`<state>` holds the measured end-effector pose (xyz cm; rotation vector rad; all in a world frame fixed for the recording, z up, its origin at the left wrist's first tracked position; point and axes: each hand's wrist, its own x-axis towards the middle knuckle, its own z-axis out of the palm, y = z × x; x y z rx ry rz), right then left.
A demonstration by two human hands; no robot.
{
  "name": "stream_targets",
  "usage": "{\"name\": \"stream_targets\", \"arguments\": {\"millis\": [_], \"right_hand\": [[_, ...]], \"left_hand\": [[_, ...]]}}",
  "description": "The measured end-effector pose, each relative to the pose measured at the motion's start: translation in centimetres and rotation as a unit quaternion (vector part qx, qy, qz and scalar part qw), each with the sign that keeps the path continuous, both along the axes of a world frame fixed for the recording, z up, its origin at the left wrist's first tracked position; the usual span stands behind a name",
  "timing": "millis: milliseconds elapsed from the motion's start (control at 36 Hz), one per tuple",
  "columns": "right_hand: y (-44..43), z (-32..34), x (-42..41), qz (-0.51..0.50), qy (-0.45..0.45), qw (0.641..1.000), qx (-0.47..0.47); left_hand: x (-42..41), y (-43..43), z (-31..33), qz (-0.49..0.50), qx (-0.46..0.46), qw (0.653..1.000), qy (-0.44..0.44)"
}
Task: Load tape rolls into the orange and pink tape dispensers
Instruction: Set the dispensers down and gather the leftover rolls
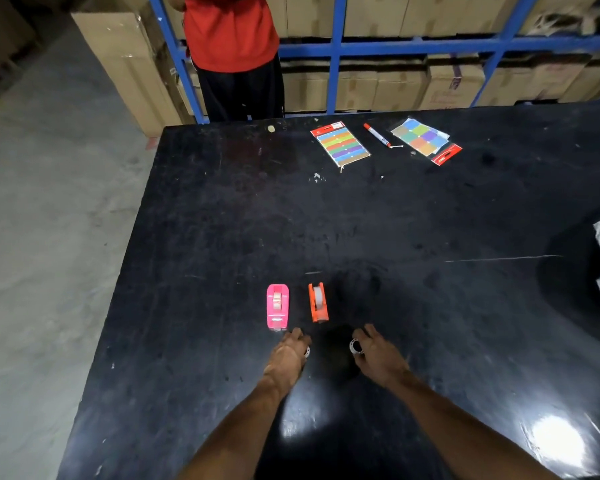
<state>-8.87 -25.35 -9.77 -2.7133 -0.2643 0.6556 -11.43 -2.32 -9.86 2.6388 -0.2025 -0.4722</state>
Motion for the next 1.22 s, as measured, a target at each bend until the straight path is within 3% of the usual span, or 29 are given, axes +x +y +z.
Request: {"name": "stream_targets", "arguments": {"millis": [83, 250, 417, 556, 945, 1223], "right_hand": [[1.0, 0.8, 0.3, 0.037, -0.001, 0.999, 0.028], [6.2, 3.3, 2.4, 0.083, -0.057, 0.991, 0.083], [14.0, 4.9, 4.4, 0.109, -0.107, 0.984, 0.095], [20.7, 4.4, 5.6, 0.118, -0.070, 0.983, 0.119], [26.6, -0.3, 6.9, 0.068, -0.026, 0.997, -0.001], [27.3, -0.5, 6.7, 0.071, -0.041, 0.997, -0.006]], "left_hand": [[0.3, 1.5, 0.4, 0.010, -0.020, 1.000, -0.001], [2.2, 7.9, 2.9, -0.001, -0.006, 0.994, -0.105], [3.8, 14.9, 4.3, 0.062, 0.012, 0.994, -0.084], [4.9, 18.7, 3.7, 0.110, 0.000, 0.992, -0.054], [6.3, 20.9, -0.7, 0.100, -0.032, 0.994, 0.030], [6.5, 21.0, -1.8, 0.083, -0.031, 0.996, -0.003]]}}
